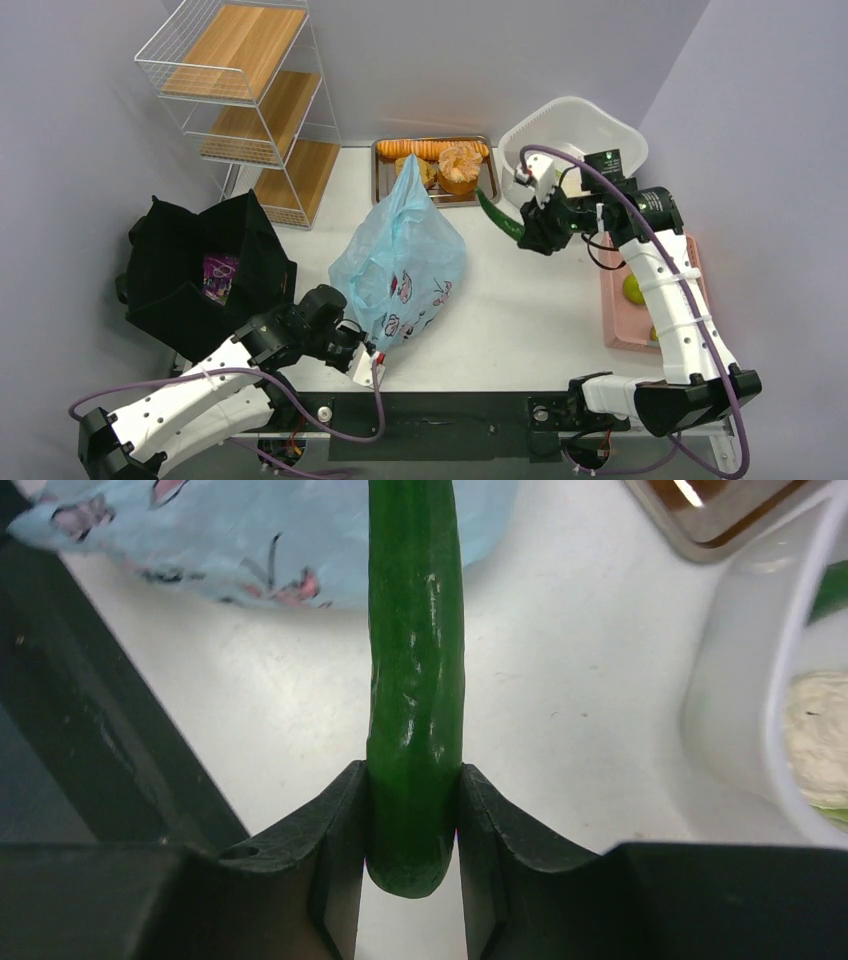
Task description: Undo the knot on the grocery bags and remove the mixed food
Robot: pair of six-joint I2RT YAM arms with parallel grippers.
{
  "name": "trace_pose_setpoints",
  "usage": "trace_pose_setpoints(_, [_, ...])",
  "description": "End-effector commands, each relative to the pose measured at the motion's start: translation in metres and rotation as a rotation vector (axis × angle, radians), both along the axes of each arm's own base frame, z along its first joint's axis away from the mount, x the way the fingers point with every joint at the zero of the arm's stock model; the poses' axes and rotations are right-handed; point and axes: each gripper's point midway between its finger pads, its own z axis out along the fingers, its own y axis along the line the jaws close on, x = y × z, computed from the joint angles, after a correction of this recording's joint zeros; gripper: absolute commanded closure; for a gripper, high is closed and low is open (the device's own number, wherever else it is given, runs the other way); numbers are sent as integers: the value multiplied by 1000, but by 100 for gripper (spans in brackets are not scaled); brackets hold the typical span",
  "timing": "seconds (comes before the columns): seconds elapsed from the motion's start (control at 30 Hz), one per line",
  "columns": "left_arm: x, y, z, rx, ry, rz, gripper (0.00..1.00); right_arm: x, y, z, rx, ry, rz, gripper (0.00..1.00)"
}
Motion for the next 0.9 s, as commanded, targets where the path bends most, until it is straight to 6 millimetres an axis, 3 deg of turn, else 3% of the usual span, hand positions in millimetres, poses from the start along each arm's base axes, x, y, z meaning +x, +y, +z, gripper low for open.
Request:
trace_pose_setpoints(0.0, [-13,2,0,9,-35,-132,100,65,-15,19,94,-49,-267,100])
trace_pose_setpoints(0.13, [-6,-3,7,-9,-73,-135,100,139,-59,42,138,-161,-590,100])
trace_pose_setpoints(0.17, [-5,-6,11,-18,-79,-134,100,156,-68,55,164,-210,-648,100])
trace_pose_setpoints(0.37, [4,-14,20,-31,-98,-122,100,232,-118,45,102,-276,-876,96])
trace_pose_setpoints(0.4, [5,-14,21,-31,-105,-121,100,245,-122,32,86,-261,-895,89])
trace_pose_setpoints(0.43, [6,-15,22,-35,-112,-120,100,253,-124,39,95,-280,-909,84])
trace_pose_setpoints(0.5, [9,-16,25,-40,-122,-115,100,278,-141,21,79,-258,-967,62])
trace_pose_setpoints(0.53, [9,-17,27,-43,-126,-114,100,285,-149,20,61,-271,-1002,45])
trace_pose_setpoints(0.6, [10,-17,28,-41,-129,-109,100,297,-158,25,49,-304,-1041,28])
trace_pose_setpoints(0.67, [11,-17,31,-44,-136,-104,100,299,-152,38,75,-329,-1026,19])
trace_pose_setpoints(0.73, [12,-16,32,-44,-142,-101,100,290,-125,53,143,-321,-955,17])
trace_pose_setpoints(0.83, [12,-16,31,-41,-150,-100,100,251,-55,60,254,-218,-790,15])
trace_pose_setpoints(0.87, [13,-17,30,-43,-152,-99,100,232,-23,43,252,-142,-725,15])
